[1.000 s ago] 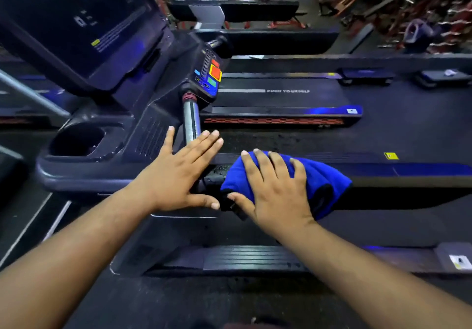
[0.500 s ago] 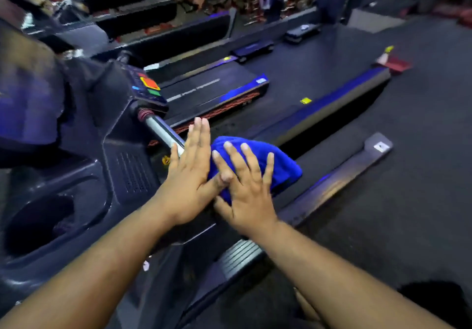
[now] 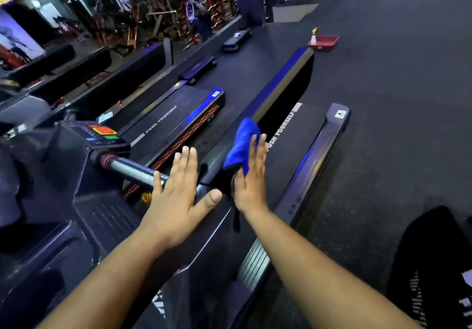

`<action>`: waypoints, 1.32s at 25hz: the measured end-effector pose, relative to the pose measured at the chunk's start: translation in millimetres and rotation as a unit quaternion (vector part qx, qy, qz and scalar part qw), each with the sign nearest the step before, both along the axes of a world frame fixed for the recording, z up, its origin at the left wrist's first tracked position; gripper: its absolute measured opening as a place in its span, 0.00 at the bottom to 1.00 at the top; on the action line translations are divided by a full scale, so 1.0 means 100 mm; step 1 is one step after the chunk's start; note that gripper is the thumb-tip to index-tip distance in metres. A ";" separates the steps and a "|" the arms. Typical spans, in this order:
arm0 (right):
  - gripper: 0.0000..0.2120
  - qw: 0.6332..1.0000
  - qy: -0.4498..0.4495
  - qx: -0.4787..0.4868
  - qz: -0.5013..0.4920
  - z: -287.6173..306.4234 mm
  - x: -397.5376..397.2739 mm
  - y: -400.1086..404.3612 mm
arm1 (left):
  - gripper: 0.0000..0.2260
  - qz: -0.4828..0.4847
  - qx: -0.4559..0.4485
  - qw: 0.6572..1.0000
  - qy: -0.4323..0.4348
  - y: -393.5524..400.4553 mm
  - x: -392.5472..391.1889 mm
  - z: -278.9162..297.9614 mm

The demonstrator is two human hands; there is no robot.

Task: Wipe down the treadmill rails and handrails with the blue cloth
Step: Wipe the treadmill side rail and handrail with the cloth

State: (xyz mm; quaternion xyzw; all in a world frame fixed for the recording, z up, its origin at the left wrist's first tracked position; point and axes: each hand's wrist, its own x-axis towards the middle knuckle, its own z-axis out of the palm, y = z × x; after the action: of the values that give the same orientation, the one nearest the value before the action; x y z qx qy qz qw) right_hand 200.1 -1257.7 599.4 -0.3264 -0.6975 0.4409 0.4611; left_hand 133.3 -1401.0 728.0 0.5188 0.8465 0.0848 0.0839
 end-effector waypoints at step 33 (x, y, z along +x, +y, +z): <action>0.30 0.889 -0.305 0.325 0.107 0.91 -0.01 2.08 | 0.51 0.003 -0.057 0.987 0.150 1.04 -0.03 0.00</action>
State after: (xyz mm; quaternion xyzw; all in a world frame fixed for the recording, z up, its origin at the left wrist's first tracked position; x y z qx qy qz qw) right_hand 198.6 -1049.3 690.8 -0.1999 -0.9386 0.1151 0.2564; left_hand 130.7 -1296.5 728.1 0.5178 0.8543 -0.0418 -0.0149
